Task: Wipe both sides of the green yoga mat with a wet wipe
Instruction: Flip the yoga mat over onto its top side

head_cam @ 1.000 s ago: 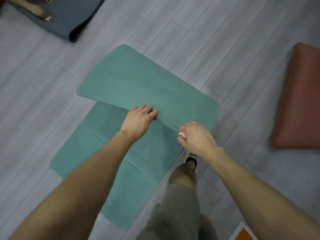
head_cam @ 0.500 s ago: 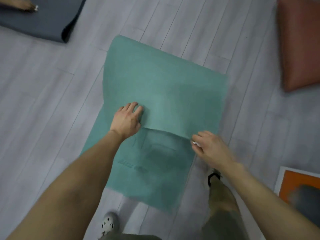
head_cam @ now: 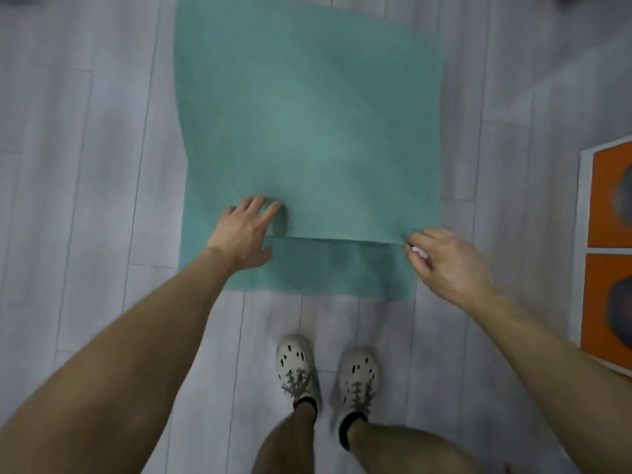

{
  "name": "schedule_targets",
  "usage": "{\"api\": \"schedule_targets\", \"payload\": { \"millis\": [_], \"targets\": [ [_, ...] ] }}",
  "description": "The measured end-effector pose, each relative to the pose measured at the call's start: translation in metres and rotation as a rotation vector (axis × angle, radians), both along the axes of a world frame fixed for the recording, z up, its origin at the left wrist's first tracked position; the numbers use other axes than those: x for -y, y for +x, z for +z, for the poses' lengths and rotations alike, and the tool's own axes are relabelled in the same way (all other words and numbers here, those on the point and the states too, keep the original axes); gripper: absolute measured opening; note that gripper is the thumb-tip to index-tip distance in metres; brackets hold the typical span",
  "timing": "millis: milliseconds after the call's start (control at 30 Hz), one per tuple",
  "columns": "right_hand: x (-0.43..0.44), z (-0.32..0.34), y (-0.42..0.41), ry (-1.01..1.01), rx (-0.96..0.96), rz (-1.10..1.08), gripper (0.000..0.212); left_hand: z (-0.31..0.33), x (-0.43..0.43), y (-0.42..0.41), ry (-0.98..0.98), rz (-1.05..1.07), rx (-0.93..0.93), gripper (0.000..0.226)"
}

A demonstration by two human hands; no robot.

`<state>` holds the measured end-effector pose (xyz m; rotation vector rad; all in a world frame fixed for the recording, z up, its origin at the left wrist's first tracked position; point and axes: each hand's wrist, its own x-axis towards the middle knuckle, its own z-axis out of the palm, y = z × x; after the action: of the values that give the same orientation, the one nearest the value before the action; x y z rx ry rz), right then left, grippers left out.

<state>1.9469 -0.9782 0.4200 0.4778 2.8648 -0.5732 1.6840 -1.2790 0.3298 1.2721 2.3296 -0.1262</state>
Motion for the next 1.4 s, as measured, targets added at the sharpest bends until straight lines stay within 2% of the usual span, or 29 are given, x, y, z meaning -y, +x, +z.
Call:
{"api": "schedule_targets", "payload": {
  "millis": [67,200,333,400,500,600,700,767,800,900,1000,1233,1300,1400],
  "targets": [
    [0.013,-0.016,0.021,0.006,-0.013,-0.005,0.018,-0.015,0.009,0.019,-0.037,-0.011,-0.016,0.11],
    [0.028,-0.046,0.058,0.004,0.002,0.029,0.014,-0.043,0.008,0.053,0.01,0.093,-0.091,0.11],
    [0.035,-0.075,0.084,0.007,-0.019,0.054,0.015,-0.064,0.004,0.081,-0.027,0.02,-0.071,0.129],
    [0.037,-0.087,0.091,0.019,-0.049,0.03,0.013,-0.073,0.003,0.099,-0.015,0.051,-0.074,0.12],
    [0.038,-0.115,0.095,0.11,-0.073,0.039,0.014,-0.09,0.011,0.114,0.058,0.061,-0.117,0.093],
    [0.036,-0.158,0.1,0.209,-0.005,0.068,0.017,-0.117,0.022,0.113,0.11,-0.067,-0.157,0.064],
    [0.038,-0.206,0.101,0.255,0.103,0.092,0.019,-0.156,0.03,0.111,0.151,-0.212,-0.193,0.044],
    [0.045,-0.24,0.1,0.295,0.164,0.132,0.014,-0.186,0.036,0.109,0.169,-0.299,-0.224,0.036],
    [0.049,-0.256,0.099,0.319,0.222,0.151,0.009,-0.202,0.037,0.108,0.175,-0.319,-0.226,0.036],
    [0.06,-0.302,0.094,0.409,0.386,0.181,0.022,-0.247,0.045,0.108,0.196,-0.383,-0.191,0.042],
    [0.068,-0.341,0.087,0.497,0.501,0.312,0.023,-0.287,0.042,0.108,0.173,-0.509,-0.217,0.047],
    [0.077,-0.406,0.085,0.569,0.246,0.619,0.006,-0.321,0.007,0.101,0.197,-0.807,-0.209,0.038],
    [0.073,-0.414,0.085,0.601,0.228,0.642,0.006,-0.323,-0.002,0.102,0.218,-0.832,-0.2,0.035],
    [0.075,-0.413,0.085,0.566,0.207,0.545,0.011,-0.326,0.0,0.11,0.212,-0.769,-0.192,0.041]
  ]
}}
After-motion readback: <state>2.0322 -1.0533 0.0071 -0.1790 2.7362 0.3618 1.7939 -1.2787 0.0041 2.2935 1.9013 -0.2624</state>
